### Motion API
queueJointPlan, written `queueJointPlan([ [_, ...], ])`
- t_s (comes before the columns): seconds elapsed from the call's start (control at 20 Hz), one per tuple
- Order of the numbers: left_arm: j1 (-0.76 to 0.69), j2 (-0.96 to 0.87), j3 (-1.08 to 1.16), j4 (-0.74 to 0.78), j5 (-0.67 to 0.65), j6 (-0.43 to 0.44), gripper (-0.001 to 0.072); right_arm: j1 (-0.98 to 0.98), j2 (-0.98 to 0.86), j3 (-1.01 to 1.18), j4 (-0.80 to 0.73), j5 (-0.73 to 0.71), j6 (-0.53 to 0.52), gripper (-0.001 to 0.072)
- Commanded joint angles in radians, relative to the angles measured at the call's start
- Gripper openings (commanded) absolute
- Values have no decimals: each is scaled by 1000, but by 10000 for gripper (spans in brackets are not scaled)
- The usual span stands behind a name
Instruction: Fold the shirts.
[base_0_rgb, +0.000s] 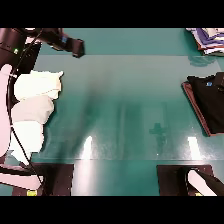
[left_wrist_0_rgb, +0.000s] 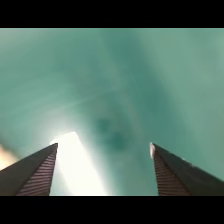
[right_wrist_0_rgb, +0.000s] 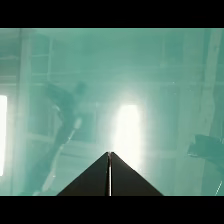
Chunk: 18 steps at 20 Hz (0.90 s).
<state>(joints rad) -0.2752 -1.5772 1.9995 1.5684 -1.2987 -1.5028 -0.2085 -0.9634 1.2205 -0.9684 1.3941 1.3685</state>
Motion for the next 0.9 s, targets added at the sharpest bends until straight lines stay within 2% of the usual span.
queueJointPlan([
  [0.0,95,-3,-57,240,-19,-81,673,1,1,1,0,2,1,19],
  [0.1,174,-4,-153,240,-10,-86,673,1,1,0,0,2,1,19],
  [0.2,247,-4,-278,238,33,-127,674,1,1,0,0,1,1,19],
  [0.45,362,-4,-562,231,243,-166,673,1,1,0,0,1,1,19],
  [0.7,386,-5,-631,226,352,-193,670,2,0,0,1,-2,1,19],
  [0.75,386,-5,-631,224,353,-203,605,2,0,0,0,-7,1,18],
  [0.85,386,-3,-631,210,346,-202,216,2,0,0,1,-16,1,19],
])
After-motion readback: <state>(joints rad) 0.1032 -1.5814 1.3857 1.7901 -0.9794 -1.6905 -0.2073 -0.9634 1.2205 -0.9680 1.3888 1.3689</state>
